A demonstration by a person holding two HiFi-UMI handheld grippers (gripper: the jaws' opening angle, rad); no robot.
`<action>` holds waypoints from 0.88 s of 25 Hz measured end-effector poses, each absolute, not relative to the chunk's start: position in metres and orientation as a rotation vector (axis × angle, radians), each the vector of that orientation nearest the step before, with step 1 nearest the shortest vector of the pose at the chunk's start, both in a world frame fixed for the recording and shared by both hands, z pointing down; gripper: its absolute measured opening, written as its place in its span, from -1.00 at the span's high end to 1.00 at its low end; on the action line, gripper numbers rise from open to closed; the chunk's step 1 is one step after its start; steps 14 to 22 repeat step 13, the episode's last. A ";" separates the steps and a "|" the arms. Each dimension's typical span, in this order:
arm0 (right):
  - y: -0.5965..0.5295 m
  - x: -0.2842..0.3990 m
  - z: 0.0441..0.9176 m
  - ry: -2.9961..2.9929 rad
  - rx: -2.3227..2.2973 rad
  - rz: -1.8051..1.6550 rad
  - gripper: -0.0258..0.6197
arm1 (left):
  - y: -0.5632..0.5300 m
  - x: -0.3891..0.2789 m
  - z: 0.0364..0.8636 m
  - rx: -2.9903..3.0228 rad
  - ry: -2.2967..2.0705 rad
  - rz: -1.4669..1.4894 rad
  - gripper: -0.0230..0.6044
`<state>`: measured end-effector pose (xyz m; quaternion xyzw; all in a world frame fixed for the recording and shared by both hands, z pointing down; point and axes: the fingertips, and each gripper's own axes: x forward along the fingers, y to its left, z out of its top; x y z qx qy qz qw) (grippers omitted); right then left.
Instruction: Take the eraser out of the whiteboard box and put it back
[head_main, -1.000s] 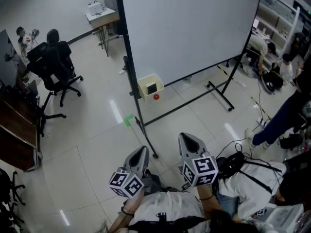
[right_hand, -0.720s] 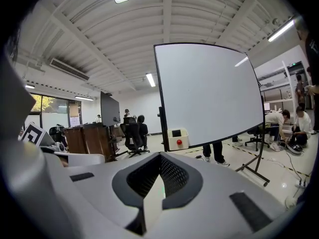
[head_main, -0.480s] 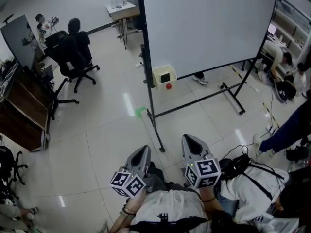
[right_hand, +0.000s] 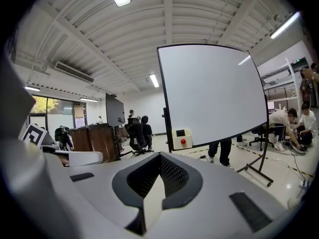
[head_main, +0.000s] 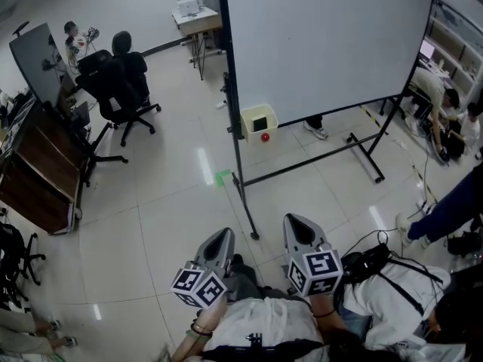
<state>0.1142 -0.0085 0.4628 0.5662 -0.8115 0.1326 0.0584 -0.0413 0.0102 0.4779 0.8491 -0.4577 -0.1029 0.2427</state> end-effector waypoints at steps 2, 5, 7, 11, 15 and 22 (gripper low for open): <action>-0.007 0.119 0.464 -2.449 1.724 0.407 0.87 | 0.011 -0.034 0.479 2.330 -1.227 -0.271 0.97; -0.005 0.123 0.465 -2.442 1.739 0.413 0.87 | 0.012 -0.024 0.479 2.348 -1.194 -0.256 0.97; -0.005 0.125 0.465 -2.438 1.747 0.412 0.87 | 0.013 -0.020 0.479 2.357 -1.179 -0.250 0.97; -0.006 0.126 0.465 -2.437 1.750 0.413 0.87 | 0.011 -0.018 0.479 2.360 -1.173 -0.247 0.97; -0.008 0.126 0.465 -2.437 1.749 0.413 0.87 | 0.009 -0.019 0.479 2.359 -1.175 -0.249 0.97; -0.008 0.126 0.465 -2.437 1.749 0.413 0.87 | 0.009 -0.019 0.479 2.359 -1.175 -0.249 0.97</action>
